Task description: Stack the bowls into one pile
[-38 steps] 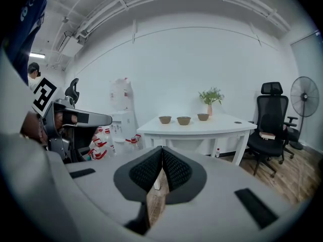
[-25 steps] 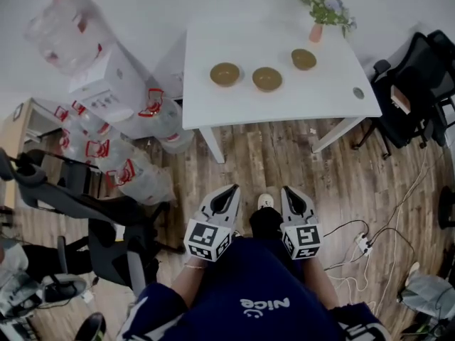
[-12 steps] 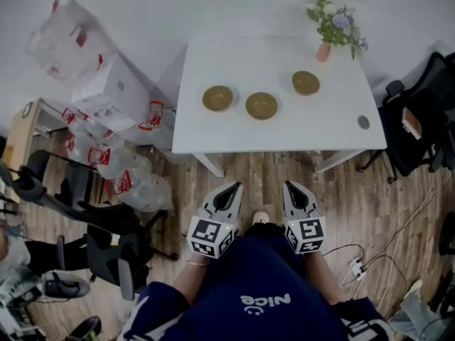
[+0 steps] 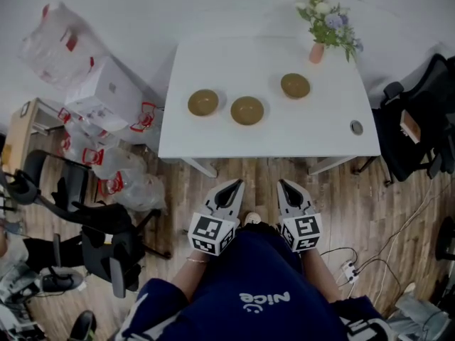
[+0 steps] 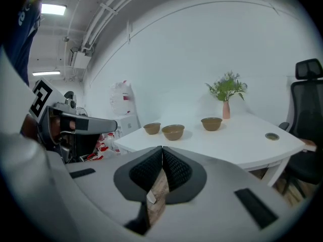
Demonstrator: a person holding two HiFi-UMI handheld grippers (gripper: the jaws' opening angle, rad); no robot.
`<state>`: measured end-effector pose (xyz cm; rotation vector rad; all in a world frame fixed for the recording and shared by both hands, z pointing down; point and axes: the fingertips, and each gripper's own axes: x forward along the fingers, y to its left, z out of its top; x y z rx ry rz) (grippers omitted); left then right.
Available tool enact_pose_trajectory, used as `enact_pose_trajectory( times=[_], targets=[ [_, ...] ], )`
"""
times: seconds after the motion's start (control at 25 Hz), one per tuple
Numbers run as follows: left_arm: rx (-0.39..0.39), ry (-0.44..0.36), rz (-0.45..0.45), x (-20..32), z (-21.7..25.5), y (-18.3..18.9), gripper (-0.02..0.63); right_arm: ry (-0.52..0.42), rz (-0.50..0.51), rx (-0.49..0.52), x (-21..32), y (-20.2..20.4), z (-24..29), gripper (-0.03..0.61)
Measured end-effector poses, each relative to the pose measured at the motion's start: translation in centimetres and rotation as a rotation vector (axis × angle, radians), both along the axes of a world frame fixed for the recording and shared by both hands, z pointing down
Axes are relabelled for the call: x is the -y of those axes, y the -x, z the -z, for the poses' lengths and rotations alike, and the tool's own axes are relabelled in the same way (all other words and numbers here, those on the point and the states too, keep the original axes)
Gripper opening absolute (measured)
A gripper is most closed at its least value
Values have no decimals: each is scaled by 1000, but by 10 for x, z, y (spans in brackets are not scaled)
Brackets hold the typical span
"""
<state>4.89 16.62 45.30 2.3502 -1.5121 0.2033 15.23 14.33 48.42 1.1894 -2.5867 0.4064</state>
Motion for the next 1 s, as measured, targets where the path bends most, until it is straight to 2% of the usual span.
enact_pose_trajectory(
  times=[0.36,0.52,0.72,1.0],
  targets=[
    [-9,37,-8,13,-15,11,18,26,-24,8,6,5,-9,23],
    [26,36,-25,36,-23,18,18,34,-72,-3,14,0,-12,23],
    [10,22,-41,75,-17,31,18,56,-112,-19,46,1,-15,23],
    [-11,39,-100,123,-25,54,18,64,-144,-43,95,30,-13,23]
  ],
)
